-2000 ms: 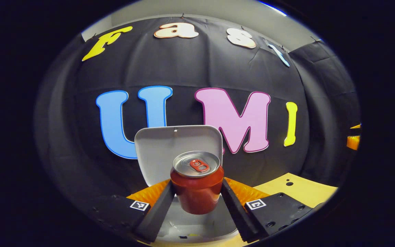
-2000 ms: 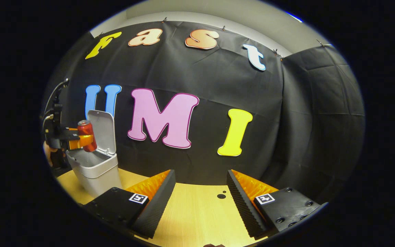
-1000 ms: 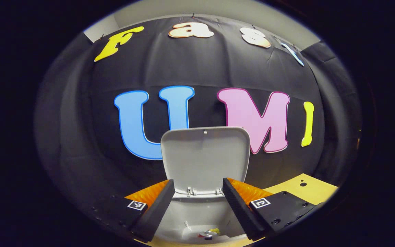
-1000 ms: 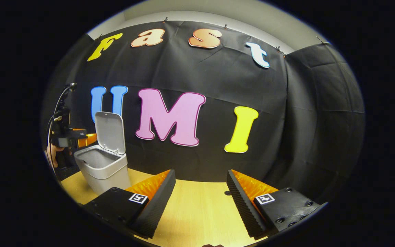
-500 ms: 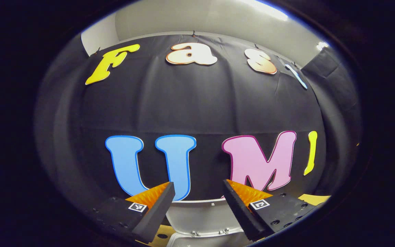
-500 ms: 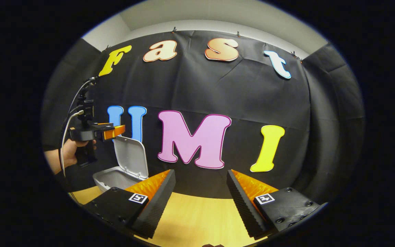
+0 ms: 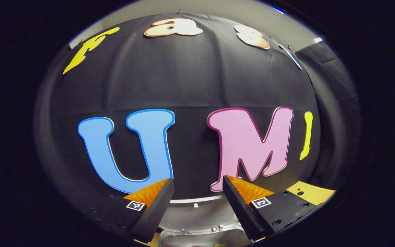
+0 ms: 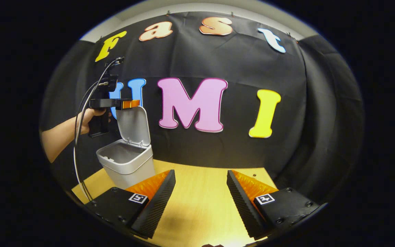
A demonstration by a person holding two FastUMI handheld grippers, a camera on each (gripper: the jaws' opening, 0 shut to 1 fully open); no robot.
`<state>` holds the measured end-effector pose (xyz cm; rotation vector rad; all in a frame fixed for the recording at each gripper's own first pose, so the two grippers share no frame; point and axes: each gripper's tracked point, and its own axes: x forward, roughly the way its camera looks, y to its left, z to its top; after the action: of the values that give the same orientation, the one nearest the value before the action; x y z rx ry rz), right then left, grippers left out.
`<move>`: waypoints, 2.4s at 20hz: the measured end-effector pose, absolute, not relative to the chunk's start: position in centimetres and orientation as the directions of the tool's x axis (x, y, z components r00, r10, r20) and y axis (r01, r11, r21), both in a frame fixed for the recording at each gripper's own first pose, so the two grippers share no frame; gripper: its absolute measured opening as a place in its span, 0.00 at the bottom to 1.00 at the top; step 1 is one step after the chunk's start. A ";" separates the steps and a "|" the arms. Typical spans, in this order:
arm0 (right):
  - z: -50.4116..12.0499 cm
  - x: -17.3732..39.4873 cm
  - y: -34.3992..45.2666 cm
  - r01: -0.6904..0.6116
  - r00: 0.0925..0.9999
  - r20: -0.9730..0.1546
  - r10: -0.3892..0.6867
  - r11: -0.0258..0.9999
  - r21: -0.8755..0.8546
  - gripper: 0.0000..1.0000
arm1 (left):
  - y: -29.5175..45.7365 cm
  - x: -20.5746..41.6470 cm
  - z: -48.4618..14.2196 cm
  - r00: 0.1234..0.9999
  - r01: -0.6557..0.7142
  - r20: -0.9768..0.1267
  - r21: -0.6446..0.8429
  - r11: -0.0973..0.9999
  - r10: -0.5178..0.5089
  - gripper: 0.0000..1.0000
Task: Press the lid of the desktop garbage bin to open it, pick up the crumpled paper on the desktop and throw it into the bin, then pick up the pop can on the desktop and drop it into the bin, and finally close the garbage bin lid.
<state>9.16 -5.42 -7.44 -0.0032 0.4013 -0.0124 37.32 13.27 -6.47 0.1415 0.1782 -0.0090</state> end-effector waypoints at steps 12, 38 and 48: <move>-7.2 8.4 -5.2 0.009 0.929 -0.370 -0.006 1.000 0.005 0.97 | 11.6 29.8 -8.8 0.948 0.029 -0.319 0.039 0.999 -0.015 0.96; -6.2 5.4 -2.9 0.081 0.943 -0.316 -0.102 0.994 -0.080 0.97 | 11.4 17.9 -23.0 0.972 -0.001 -0.234 0.022 1.000 0.006 0.98; -4.6 6.4 -2.6 0.019 0.964 -0.264 -0.035 0.998 -0.062 0.98 | 8.5 15.2 -9.1 0.990 -0.135 -0.034 0.091 0.987 0.138 0.96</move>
<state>6.38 -2.63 -4.64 -0.0588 0.2681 -0.0274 15.16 8.49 -9.05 0.0887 0.0398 0.1373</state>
